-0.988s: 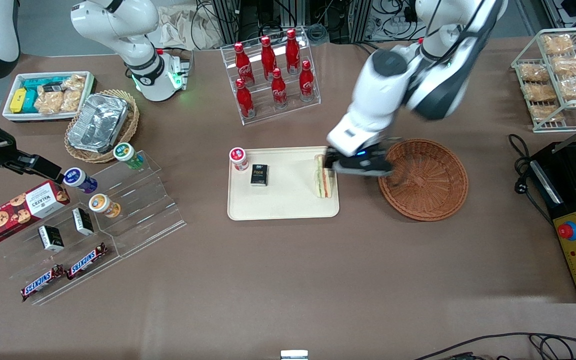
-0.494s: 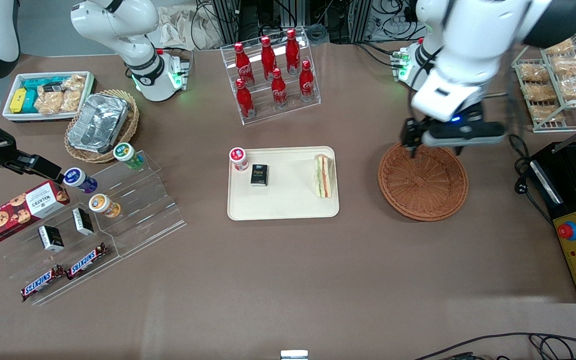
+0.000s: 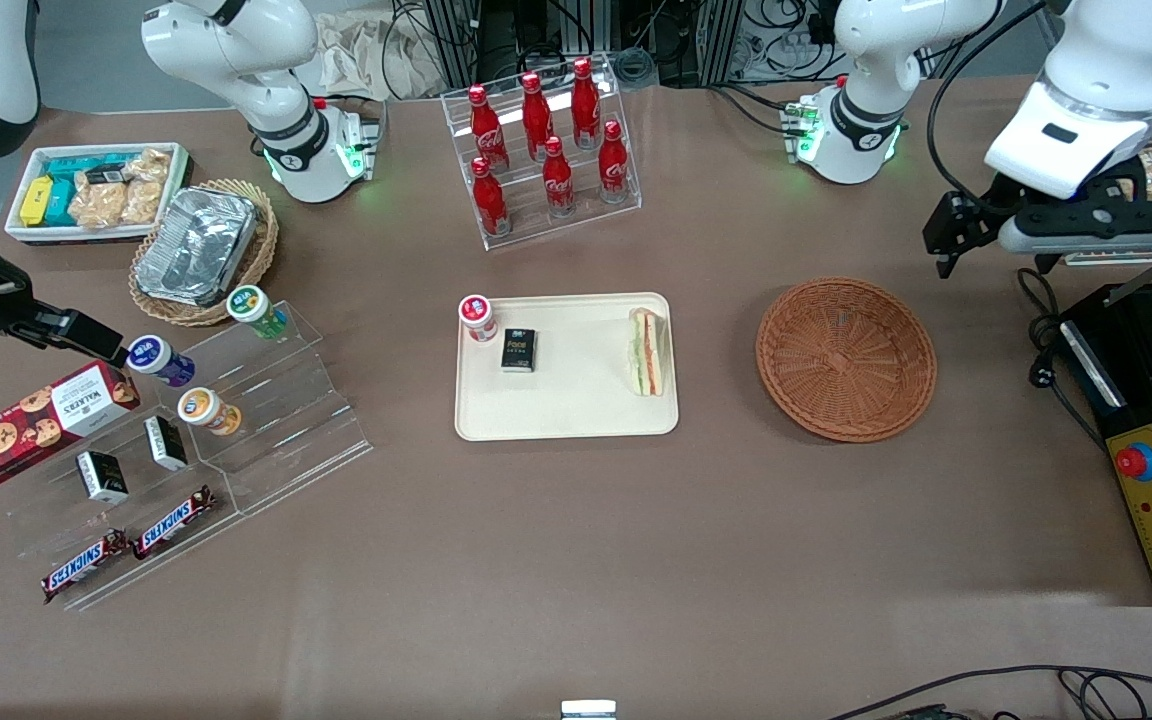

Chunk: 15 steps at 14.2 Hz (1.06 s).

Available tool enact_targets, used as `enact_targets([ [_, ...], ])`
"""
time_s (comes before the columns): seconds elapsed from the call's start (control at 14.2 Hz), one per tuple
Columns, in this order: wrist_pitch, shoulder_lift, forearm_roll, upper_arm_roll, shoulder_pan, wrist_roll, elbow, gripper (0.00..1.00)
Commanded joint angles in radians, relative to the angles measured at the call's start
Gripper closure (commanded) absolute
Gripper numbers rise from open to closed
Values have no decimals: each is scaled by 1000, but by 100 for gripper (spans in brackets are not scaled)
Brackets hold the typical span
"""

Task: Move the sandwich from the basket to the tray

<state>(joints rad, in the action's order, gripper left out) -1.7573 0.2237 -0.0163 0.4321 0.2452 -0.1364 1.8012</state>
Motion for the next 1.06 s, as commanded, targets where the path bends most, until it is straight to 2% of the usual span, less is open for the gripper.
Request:
enact_targets([
  [0.0,53,6,38,-248,-213,24,-49,0],
  [0.07,62,-3,83,-345,-287,27,-60,0],
  [0.14,62,-7,111,-393,-322,35,-66,0],
  [0.35,70,-29,118,-398,-331,52,-101,0],
  [0.56,128,-99,116,-398,-337,55,-205,0],
  [0.99,128,-99,96,-406,-339,124,-134,0],
])
